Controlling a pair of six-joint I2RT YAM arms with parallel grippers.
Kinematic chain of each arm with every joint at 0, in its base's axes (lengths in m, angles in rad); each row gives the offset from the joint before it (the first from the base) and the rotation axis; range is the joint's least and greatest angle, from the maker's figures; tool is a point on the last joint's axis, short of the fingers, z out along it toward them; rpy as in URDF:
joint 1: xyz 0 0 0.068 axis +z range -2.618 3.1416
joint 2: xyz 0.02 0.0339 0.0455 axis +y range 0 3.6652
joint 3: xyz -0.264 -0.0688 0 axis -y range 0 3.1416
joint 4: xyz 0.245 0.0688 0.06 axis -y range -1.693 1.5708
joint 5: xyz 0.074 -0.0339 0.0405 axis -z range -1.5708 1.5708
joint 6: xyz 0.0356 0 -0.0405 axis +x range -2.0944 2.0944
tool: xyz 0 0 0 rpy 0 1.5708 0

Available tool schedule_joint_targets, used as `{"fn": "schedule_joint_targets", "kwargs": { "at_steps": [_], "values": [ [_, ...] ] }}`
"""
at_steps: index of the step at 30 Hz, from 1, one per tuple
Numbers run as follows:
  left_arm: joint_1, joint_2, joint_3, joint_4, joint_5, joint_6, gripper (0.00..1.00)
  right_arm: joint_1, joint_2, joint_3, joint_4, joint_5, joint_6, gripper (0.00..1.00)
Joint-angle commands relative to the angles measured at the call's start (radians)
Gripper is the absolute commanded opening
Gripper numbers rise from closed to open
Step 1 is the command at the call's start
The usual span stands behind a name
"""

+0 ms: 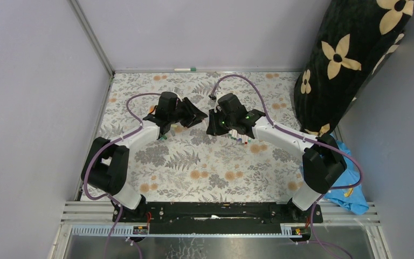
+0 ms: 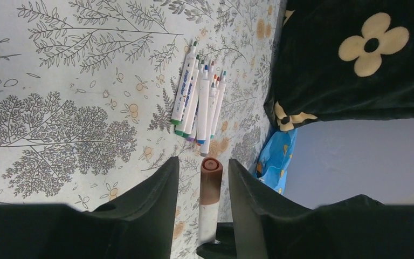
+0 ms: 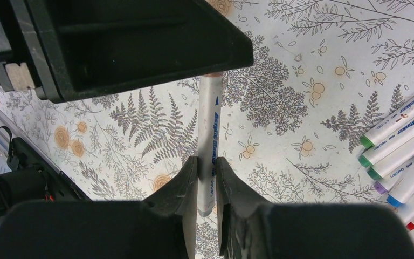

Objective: Open the pen caps

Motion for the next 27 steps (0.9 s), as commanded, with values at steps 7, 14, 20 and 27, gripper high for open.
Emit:
{"fn": "schedule_joint_targets", "kwargs": {
  "at_steps": [7,14,20,27],
  "values": [
    [0.013,0.01,-0.014,0.052,0.013,-0.007,0.35,0.013,0.008,0.031,0.025,-0.028,0.002,0.0],
    [0.014,0.003,-0.022,0.051,0.014,-0.001,0.16,0.013,0.01,0.034,0.025,-0.03,-0.001,0.0],
    [0.016,-0.016,-0.04,0.06,0.006,0.001,0.0,0.014,-0.001,0.023,0.037,-0.027,0.0,0.0],
    [0.016,-0.05,-0.055,0.07,0.011,-0.007,0.0,0.013,0.034,0.063,0.065,-0.053,0.009,0.16]
  ]
}}
